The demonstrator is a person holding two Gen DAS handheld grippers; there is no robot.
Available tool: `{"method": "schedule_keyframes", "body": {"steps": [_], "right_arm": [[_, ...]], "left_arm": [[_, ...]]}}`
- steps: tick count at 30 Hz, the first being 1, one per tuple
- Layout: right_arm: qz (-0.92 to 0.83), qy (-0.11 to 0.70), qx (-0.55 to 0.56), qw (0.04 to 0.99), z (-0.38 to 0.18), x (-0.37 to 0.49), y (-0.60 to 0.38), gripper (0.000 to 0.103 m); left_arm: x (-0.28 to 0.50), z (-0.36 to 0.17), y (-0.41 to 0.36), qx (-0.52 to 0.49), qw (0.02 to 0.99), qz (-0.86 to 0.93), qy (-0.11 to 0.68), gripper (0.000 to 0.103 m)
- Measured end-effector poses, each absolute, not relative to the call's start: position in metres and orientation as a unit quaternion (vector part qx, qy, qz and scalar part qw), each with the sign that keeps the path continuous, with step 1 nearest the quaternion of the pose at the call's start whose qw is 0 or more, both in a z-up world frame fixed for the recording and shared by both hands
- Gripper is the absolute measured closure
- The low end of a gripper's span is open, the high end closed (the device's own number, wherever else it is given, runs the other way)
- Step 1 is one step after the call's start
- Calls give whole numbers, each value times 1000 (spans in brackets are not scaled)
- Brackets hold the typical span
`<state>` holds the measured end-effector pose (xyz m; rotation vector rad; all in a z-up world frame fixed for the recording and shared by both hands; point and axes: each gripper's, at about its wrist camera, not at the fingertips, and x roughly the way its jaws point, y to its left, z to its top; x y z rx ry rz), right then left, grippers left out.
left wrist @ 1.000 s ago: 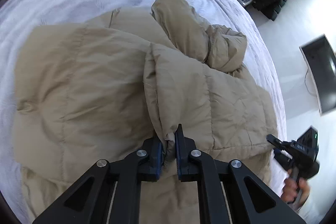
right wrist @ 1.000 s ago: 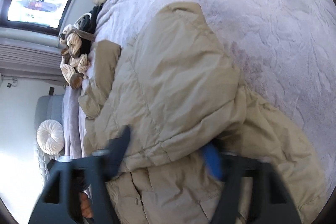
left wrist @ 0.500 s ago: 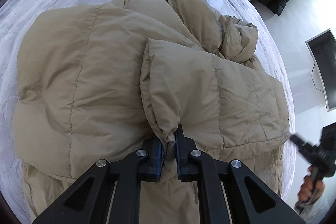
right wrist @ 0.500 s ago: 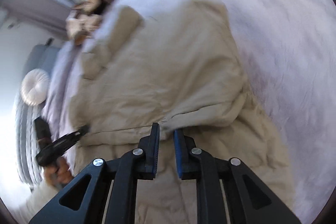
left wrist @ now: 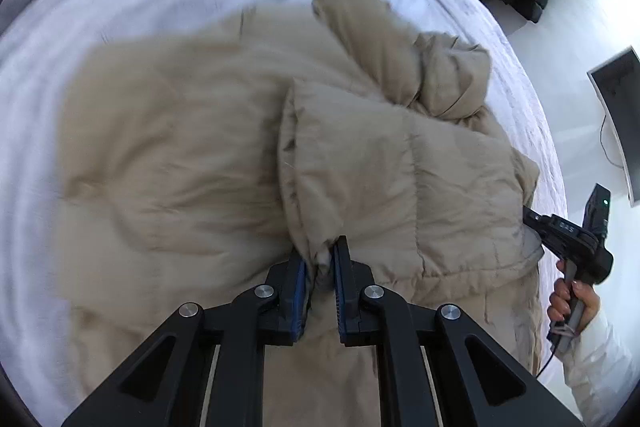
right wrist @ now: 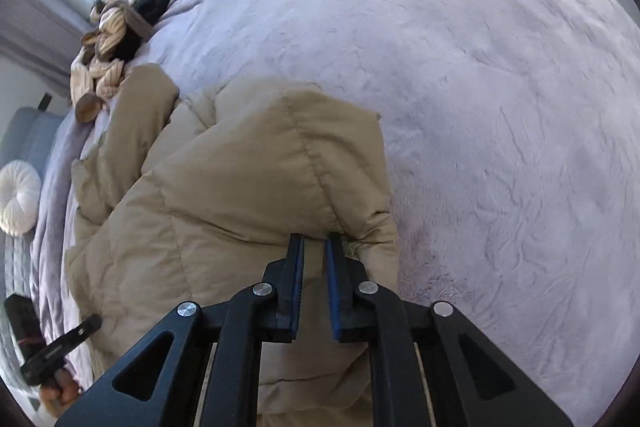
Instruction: Fold large clothes
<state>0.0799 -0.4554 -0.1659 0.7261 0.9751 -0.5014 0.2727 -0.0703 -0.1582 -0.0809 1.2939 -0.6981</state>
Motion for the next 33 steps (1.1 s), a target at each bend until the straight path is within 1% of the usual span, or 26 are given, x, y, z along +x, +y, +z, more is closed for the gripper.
{"method": "schedule_keyframes", "body": {"steps": [3, 6, 9, 11, 14, 17, 23, 25, 30, 33], "right_arm": [[-234, 459, 319, 796, -163, 82, -451, 90], [-236, 459, 314, 797, -163, 81, -450, 90], [-242, 460, 305, 798, -163, 81, -447, 90], [-246, 465, 287, 801, -163, 87, -442, 90], [-246, 470, 256, 808, -163, 88, -438, 90], [-247, 470, 243, 812, -164, 87, -439, 90], [-254, 466, 260, 807, -151, 79, -440, 89], [-247, 462, 263, 810, -141, 74, -438, 87], [-242, 448, 288, 811, -119, 48, -431, 67], [-235, 451, 296, 809, -112, 33, -423, 65]], "left_arm": [[270, -133, -63, -26, 762, -321, 562, 91], [269, -124, -70, -37, 760, -342, 551, 91], [266, -141, -92, -2, 766, -333, 550, 91], [272, -170, -101, 30, 771, -295, 563, 91], [281, -193, -94, -5, 761, -288, 581, 91], [284, -195, -97, -5, 761, -287, 582, 91], [281, -181, -96, 7, 768, -269, 581, 91], [278, -172, -96, 16, 775, -260, 576, 91], [259, -149, -92, 50, 787, -244, 565, 91], [246, -141, -87, 55, 789, -231, 567, 91]]}}
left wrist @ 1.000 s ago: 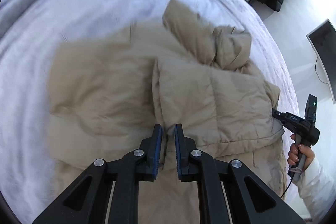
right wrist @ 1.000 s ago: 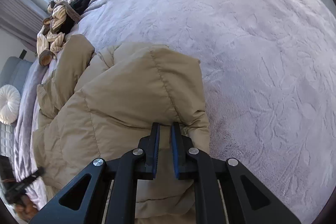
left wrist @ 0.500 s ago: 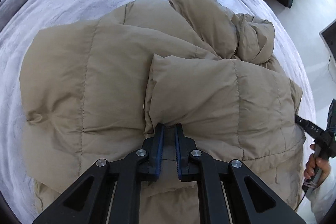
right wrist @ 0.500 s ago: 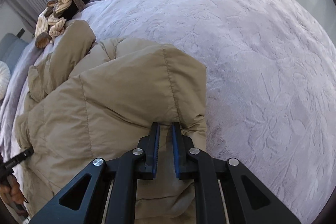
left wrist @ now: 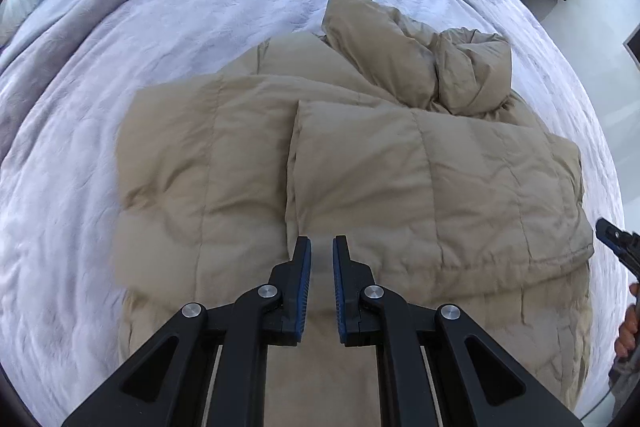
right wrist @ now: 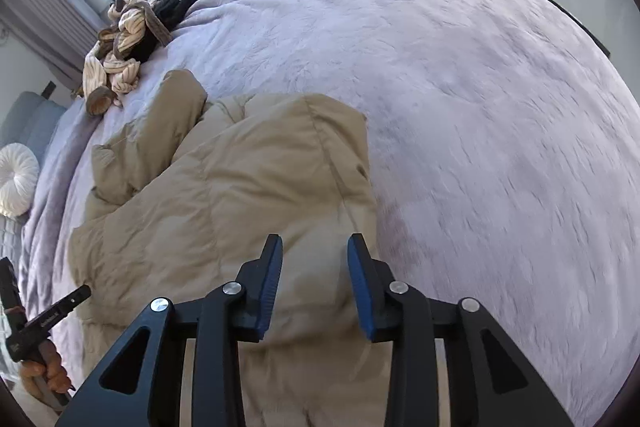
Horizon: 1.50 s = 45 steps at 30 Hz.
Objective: Fold large clothes
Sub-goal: 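Open both grippers and lift them away from the folded coat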
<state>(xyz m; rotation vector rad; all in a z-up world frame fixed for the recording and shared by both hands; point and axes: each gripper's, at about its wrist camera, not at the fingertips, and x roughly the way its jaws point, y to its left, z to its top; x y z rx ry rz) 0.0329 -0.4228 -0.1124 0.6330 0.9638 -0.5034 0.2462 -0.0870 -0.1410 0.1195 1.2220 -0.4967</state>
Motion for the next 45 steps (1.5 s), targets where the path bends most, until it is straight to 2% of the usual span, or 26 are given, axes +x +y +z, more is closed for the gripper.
{"method": "schedule_keyframes", "body": {"steps": [3, 9, 10, 11, 12, 13, 18, 20, 25, 26, 27, 31, 33, 45], "right_arm": [[-224, 459, 298, 806, -110, 20, -412, 58], [-207, 475, 310, 797, -108, -5, -397, 54], [-204, 477, 310, 797, -107, -9, -395, 52], [-201, 478, 310, 797, -105, -12, -393, 49], [-199, 479, 310, 797, -103, -17, -390, 48], [-197, 480, 312, 796, -102, -20, -390, 48], [-185, 486, 317, 793, -93, -39, -381, 47], [-180, 488, 318, 793, -89, -45, -379, 39], [-166, 483, 315, 800, -75, -60, -368, 29], [-164, 479, 319, 801, -73, -64, -365, 20], [-163, 475, 323, 802, -71, -68, -363, 17], [-161, 467, 335, 802, -67, -80, -355, 16], [-160, 464, 347, 799, -68, -89, -348, 0], [-170, 506, 418, 735, -96, -144, -293, 0]], "left_arm": [[231, -138, -86, 62, 792, -214, 568, 91], [198, -133, -79, 68, 784, -212, 579, 90], [192, -132, -77, 66, 782, -212, 582, 75], [186, -130, -75, 65, 782, -209, 584, 25], [181, -127, -73, 63, 786, -200, 581, 6], [173, -121, -69, 61, 799, -190, 567, 0], [141, -110, -58, 66, 799, -180, 570, 0], [127, -105, -52, 65, 801, -167, 571, 0], [97, -91, -34, 66, 808, -151, 566, 0], [91, -91, -30, 67, 806, -151, 569, 0], [86, -90, -26, 67, 804, -148, 572, 0], [69, -87, -5, 61, 797, -138, 585, 0], [62, -86, 7, 58, 798, -123, 587, 0], [16, -112, 80, 26, 770, -112, 628, 0]]}}
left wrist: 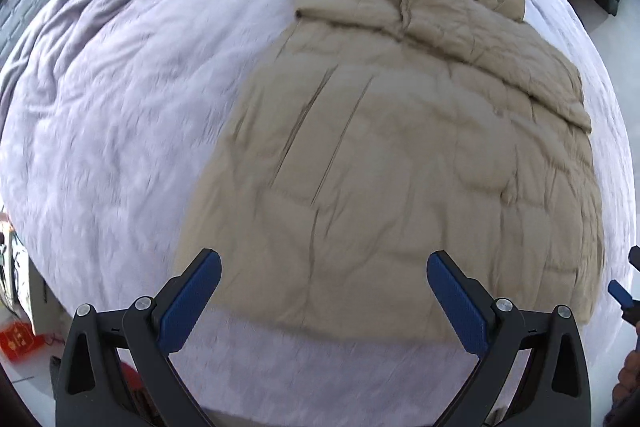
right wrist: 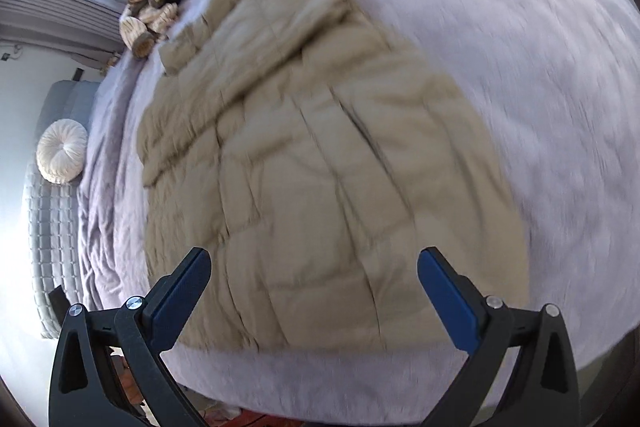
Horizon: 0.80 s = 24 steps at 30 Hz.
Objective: Fold large clothes
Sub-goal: 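Open both grippers and lift them away from the folded coat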
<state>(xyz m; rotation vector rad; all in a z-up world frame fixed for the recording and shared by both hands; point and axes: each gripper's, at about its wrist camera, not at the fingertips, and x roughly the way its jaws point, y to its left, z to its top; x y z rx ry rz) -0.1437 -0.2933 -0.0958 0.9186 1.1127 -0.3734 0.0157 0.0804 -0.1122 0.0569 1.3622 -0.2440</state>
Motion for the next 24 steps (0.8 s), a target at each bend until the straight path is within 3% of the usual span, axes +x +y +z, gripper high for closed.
{"method": "schedule_keyframes", "body": {"steps": [10, 24], "right_arm": [[-184, 487, 517, 679, -127, -200, -258, 0], [-162, 400, 669, 605, -189, -236, -259, 0]], "left_arm": [[-15, -141, 148, -31, 746, -85, 659, 0], [-7, -207, 181, -255, 661, -154, 689, 0]]}}
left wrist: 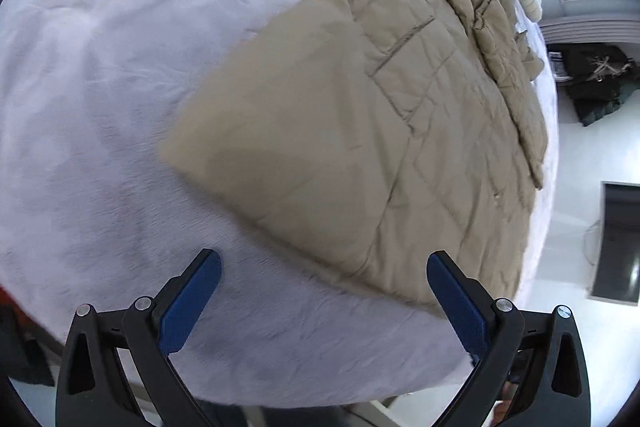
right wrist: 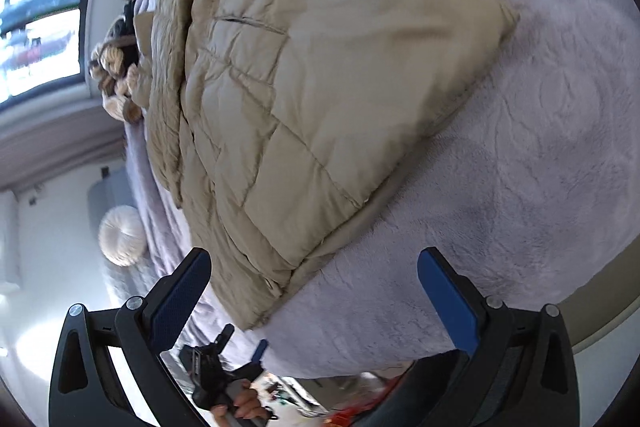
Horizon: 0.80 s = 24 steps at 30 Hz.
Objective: Fold large clothes
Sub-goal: 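Open both grippers and lift them away from the folded coat, then grasp the beige coat's hem edge with both grippers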
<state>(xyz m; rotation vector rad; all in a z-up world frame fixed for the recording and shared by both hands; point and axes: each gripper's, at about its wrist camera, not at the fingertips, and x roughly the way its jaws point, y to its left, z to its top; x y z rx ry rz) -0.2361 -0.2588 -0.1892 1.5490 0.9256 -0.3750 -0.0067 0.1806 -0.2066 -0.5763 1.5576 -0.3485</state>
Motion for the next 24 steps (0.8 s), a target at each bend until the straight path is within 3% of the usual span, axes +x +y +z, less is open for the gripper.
{"method": "schedule_keyframes", "body": {"steps": [16, 18, 20, 22, 24], "right_arm": [[-171, 331, 707, 601, -222, -217, -287, 0], [-163, 316, 712, 605, -221, -215, -288, 0], [-159, 312, 712, 609, -218, -213, -290, 0], [-159, 313, 711, 610, -217, -212, -290, 0], [-165, 322, 707, 608, -215, -211, -291, 13]], "left_arm": [[22, -220, 139, -242, 661, -179, 687, 2], [24, -214, 139, -242, 670, -179, 679, 25], [28, -213, 139, -247, 665, -184, 681, 67], [32, -210, 140, -254, 662, -190, 679, 85], [36, -202, 140, -260, 663, -199, 673, 89]]}}
